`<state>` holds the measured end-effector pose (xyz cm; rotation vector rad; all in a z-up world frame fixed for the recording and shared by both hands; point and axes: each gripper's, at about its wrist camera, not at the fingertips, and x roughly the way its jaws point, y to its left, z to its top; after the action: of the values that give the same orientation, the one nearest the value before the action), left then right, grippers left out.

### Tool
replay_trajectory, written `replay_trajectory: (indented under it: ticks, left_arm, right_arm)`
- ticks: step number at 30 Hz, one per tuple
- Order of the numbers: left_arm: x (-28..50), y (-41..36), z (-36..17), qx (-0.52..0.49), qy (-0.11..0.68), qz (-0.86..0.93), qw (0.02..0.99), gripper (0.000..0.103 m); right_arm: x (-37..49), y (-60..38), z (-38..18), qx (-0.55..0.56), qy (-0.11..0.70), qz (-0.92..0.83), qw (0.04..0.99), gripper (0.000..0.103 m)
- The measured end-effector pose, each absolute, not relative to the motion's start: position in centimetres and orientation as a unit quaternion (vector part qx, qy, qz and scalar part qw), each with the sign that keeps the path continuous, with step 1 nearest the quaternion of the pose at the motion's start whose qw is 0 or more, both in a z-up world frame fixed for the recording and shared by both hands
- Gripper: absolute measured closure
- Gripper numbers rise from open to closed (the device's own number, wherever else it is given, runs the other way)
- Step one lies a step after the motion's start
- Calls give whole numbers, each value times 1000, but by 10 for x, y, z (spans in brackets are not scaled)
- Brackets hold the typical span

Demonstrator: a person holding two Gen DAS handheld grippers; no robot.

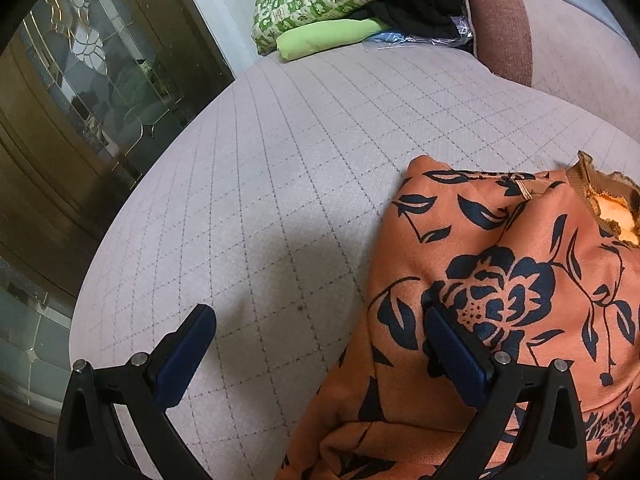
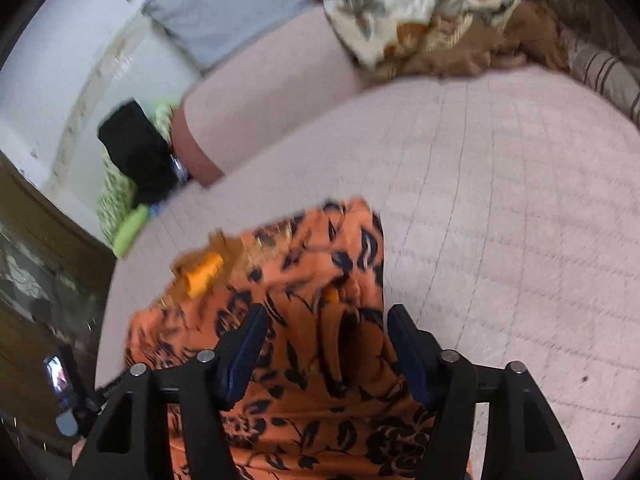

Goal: Fold small clothes

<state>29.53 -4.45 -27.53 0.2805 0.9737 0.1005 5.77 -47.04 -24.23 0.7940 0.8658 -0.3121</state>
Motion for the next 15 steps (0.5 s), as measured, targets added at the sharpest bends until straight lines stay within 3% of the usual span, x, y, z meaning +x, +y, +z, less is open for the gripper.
replay_trajectory:
  ticks: [1, 4, 7, 15]
  left_arm:
    - [294, -45, -275, 136, 466, 48, 873, 0]
    - [296, -44, -275, 134, 467, 45, 873, 0]
    - [297, -41, -275, 129, 469, 42, 873, 0]
    - [298, -40, -275, 127, 469, 43, 873, 0]
  right_arm:
    - [61, -469, -251, 378, 425, -138, 811, 62]
    - [67, -457, -251, 344, 446, -140, 814, 95]
    - [60, -445, -220, 341, 423, -106, 833, 95]
    - [41, -449, -122, 529, 238, 75, 811, 95]
